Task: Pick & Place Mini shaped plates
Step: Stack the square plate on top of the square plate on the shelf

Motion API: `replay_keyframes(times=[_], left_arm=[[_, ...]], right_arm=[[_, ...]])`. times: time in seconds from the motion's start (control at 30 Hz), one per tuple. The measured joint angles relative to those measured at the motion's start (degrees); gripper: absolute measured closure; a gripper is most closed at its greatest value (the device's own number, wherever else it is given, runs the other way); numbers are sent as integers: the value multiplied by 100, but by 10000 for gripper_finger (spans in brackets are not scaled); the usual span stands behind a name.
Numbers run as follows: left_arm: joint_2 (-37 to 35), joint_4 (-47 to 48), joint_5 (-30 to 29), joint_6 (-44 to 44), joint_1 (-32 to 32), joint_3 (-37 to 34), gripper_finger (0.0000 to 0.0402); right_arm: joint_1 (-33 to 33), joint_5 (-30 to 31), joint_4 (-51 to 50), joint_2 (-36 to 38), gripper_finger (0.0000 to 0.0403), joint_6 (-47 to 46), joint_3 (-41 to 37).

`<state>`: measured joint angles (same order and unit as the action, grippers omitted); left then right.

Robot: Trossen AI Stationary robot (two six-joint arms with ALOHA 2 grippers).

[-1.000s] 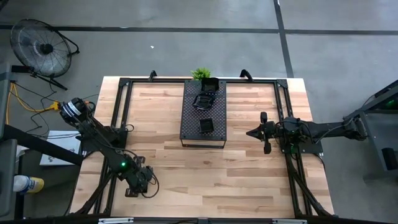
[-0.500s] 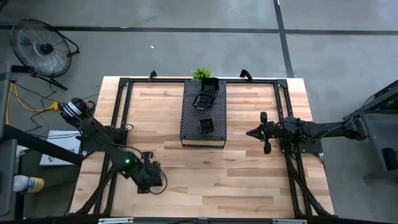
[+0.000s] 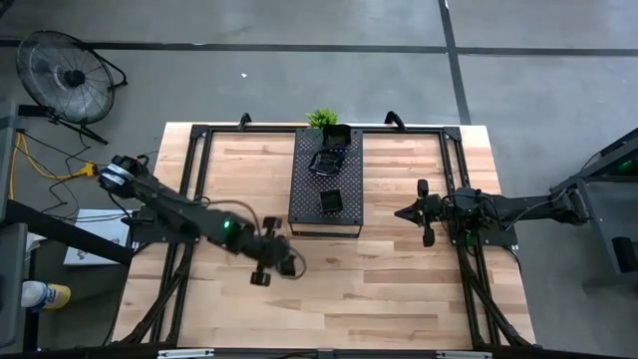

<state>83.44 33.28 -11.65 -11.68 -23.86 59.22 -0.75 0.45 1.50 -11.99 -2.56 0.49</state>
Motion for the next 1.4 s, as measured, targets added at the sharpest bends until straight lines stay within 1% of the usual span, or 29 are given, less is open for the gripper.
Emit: replay_keyframes(times=[0.17,0.27,0.4,0.5,0.67,0.73,0.9,1.1,1.17,1.27,1.4], left_arm=[[0,313,433,1059,744,765,401],[0,548,698,1475,1187,1202,401],[0,835,1003,1741,1746,1713,401],[0,876,1149,1858,2123,1986,401],[0,861,1290,1928,2658,2240,401],[0,764,1433,2045,2833,2264,401],[126,406,1869,2213,3189,2262,401],[395,54,2183,2345,3390,2262,401],[479,98,2236,2349,3439,2332,401],[708,413,2216,2433,3439,2720,401],[1101,1221,1994,2557,3437,3588,401]], right_arm=[[0,-2,0,2,398,1,0],[1,-1,1,1,398,0,0],[1,-1,1,1,398,1,0],[2,0,0,0,398,1,0],[1,-2,0,0,398,0,0],[1,-2,1,1,398,1,0],[2,-2,0,2,398,1,0],[0,-2,1,0,398,-1,0],[1,-2,0,1,398,-1,0],[1,-1,1,0,398,0,0],[0,-2,0,2,398,0,0]])
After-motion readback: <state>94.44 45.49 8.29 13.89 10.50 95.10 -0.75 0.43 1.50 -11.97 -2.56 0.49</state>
